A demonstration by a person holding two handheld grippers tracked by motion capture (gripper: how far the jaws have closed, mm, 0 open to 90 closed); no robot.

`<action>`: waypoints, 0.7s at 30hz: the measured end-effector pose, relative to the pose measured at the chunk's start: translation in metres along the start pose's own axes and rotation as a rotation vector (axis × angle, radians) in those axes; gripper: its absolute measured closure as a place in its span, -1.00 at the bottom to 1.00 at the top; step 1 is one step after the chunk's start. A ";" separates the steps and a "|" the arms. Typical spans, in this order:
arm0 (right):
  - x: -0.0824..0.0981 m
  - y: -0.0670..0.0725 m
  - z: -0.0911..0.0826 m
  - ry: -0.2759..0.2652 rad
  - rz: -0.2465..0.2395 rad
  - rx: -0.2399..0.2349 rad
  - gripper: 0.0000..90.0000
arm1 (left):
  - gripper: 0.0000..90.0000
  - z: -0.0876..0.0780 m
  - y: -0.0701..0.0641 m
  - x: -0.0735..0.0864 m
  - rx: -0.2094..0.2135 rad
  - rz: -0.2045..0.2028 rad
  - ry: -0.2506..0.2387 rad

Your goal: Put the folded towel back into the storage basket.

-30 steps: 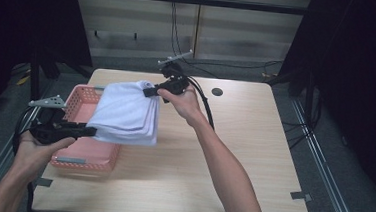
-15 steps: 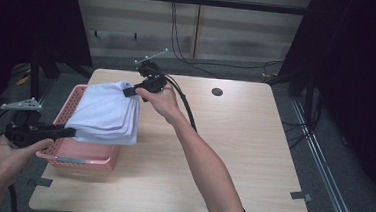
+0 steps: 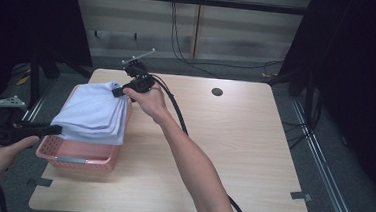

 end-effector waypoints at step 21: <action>-0.009 0.010 0.044 0.039 0.020 -0.010 0.59 | 0.67 0.003 0.036 0.022 -0.035 -0.086 0.037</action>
Point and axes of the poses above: each handheld gripper's, and its own axes: z roughly forward along the jaws, x roughly out of its underside, y roughly to its left, the point moved 4 cm from there along z, roughly forward along the jaws, and after that the axes turned 12 degrees about y, right-handed, at the moved point
